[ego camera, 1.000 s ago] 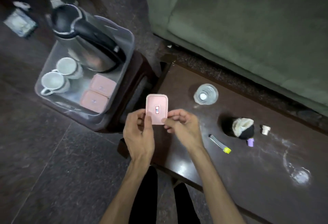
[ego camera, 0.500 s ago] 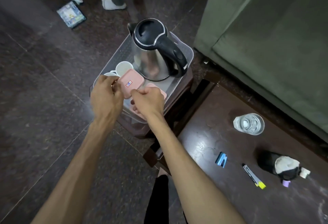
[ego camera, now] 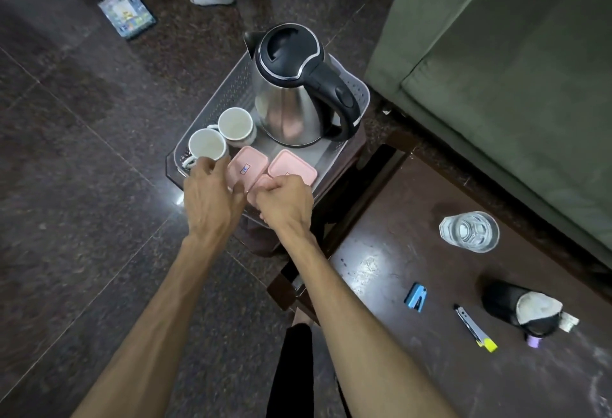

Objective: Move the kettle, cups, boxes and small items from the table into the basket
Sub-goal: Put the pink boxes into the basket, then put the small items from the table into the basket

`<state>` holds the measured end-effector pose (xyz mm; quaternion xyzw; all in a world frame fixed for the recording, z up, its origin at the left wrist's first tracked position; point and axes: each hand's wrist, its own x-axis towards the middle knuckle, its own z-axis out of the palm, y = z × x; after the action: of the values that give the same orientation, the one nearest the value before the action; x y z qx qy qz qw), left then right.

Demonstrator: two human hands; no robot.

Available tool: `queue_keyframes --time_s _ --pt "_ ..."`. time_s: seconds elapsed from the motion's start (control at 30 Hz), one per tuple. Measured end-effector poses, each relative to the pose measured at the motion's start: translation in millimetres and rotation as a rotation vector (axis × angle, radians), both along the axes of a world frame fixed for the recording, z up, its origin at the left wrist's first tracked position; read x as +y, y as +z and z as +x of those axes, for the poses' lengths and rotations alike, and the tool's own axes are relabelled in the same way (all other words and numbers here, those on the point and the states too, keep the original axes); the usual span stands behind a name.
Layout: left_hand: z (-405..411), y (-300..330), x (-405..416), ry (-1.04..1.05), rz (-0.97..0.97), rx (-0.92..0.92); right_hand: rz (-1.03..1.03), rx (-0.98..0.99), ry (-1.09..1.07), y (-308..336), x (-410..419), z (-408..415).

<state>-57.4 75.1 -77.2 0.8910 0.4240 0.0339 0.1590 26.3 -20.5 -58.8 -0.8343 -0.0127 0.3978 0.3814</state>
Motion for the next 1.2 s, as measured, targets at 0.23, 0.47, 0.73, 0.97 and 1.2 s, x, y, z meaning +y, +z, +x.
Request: queue_keyframes --time_s 0.23,0.47,0.73,0.97,1.2 --pt "10 7 -64 0.067 0.02 -0.275 0.121 -0.14 -0.134 -3 -97 3" --pt "19 -10 -215 -0.161 -0.208 -0.356 -0.086 -0.182 -0.367 -24 -241 2" --pt "35 -63 -361 -0.314 -0.48 0.264 -0.564 -0.253 -0.306 -49 -393 9" --pt "67 -96 -393 -0.23 -0.452 0.348 -0.696 -0.292 -0.012 -93 -461 20" --pt "60 -94 -388 -0.144 -0.457 0.262 -0.494 -0.164 -0.204 -95 -451 22"
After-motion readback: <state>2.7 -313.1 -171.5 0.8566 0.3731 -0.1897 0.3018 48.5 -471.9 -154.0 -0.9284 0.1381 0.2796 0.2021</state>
